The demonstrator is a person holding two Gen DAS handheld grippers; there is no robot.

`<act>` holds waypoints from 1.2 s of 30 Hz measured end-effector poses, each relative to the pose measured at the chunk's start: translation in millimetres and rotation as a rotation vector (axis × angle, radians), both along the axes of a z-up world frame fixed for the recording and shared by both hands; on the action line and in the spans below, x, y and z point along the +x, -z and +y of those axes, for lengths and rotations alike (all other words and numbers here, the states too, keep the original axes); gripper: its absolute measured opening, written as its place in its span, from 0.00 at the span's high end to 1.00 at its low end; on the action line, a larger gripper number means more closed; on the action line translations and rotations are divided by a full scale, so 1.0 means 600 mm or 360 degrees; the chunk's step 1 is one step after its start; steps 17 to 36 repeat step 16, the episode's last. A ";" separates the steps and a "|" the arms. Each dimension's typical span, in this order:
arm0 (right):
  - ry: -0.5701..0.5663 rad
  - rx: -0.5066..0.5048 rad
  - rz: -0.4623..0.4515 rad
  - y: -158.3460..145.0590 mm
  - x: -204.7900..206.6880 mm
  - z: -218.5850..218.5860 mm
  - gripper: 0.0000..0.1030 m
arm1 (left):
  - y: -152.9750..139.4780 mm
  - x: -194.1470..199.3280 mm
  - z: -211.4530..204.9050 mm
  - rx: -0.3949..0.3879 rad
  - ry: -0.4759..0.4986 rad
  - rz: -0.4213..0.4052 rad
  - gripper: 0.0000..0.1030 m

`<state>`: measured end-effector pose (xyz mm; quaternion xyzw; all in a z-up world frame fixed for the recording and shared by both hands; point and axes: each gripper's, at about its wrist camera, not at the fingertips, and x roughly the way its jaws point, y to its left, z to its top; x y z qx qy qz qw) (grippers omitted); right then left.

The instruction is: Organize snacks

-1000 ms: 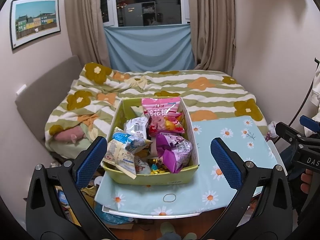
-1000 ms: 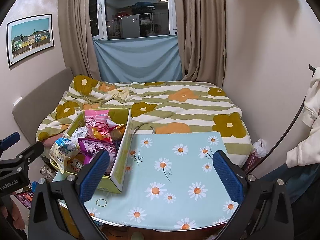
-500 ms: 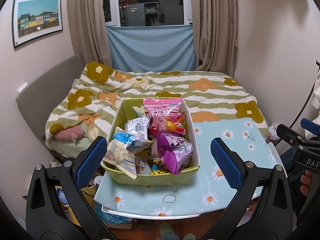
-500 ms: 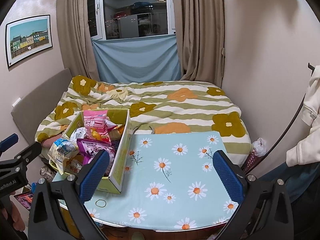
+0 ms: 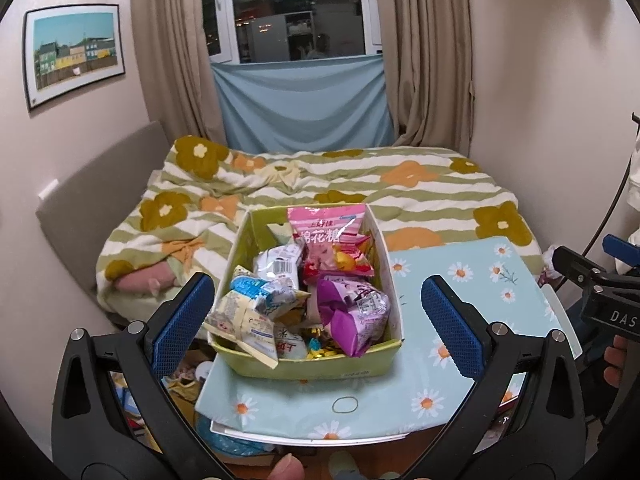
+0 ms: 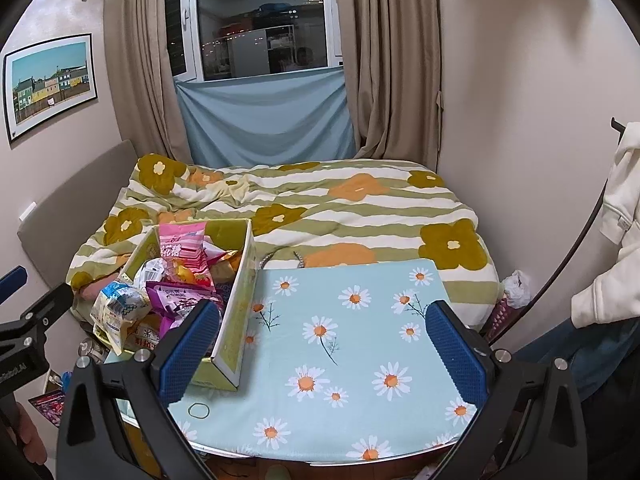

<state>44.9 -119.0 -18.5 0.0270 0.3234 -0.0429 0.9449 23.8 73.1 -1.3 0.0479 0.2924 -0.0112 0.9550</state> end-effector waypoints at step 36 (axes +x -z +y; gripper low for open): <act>0.0004 0.0006 -0.0005 -0.003 0.013 0.004 0.00 | 0.002 0.019 0.002 -0.0041 0.0003 -0.0013 0.00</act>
